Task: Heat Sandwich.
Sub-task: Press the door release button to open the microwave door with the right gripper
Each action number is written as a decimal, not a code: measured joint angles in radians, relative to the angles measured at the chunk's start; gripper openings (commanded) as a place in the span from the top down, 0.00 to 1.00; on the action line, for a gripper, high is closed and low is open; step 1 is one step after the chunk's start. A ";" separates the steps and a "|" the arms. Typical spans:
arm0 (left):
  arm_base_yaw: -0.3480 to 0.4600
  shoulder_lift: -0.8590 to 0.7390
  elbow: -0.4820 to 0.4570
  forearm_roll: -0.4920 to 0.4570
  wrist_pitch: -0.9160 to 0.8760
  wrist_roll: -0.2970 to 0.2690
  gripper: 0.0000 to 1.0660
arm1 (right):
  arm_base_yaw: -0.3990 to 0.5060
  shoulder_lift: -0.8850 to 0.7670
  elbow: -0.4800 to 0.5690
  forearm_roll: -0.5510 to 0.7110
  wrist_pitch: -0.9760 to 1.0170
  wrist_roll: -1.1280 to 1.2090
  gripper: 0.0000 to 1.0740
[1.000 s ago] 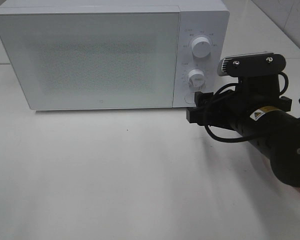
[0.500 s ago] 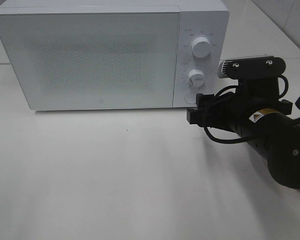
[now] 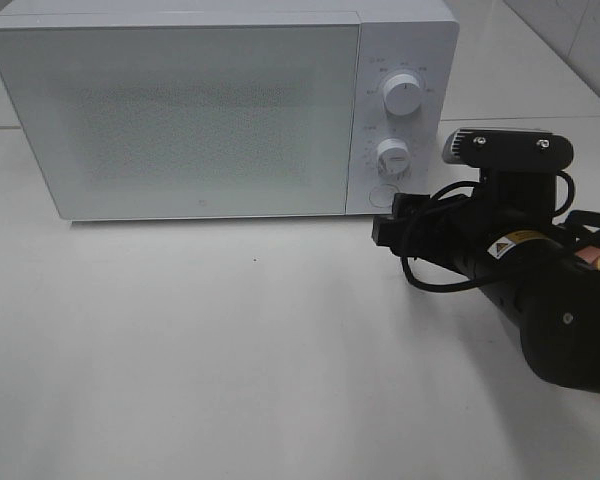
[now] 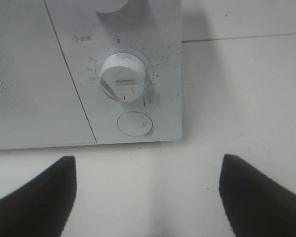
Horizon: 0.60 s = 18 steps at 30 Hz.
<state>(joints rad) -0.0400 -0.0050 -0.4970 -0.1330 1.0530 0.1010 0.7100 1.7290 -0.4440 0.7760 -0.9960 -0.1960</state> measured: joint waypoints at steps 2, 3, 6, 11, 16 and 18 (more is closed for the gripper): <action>0.000 0.000 0.000 0.000 0.000 0.000 0.05 | 0.000 0.000 0.000 0.000 -0.006 0.147 0.30; 0.000 0.000 0.000 0.000 0.000 0.000 0.05 | 0.000 0.000 0.000 0.000 -0.006 0.210 0.30; 0.000 0.000 0.000 0.000 0.000 0.000 0.05 | 0.000 0.003 0.000 0.000 -0.007 0.409 0.31; 0.000 0.000 0.000 0.000 0.000 0.000 0.05 | 0.000 0.008 0.000 0.000 -0.005 0.689 0.35; 0.000 0.000 0.000 0.000 0.000 0.000 0.05 | 0.000 0.009 0.000 0.001 -0.004 0.973 0.49; 0.000 0.000 0.000 0.000 0.000 0.000 0.05 | 0.000 0.009 0.000 0.001 -0.004 1.075 0.55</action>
<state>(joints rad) -0.0400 -0.0050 -0.4970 -0.1330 1.0530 0.1010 0.7100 1.7380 -0.4440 0.7770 -1.0000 0.8790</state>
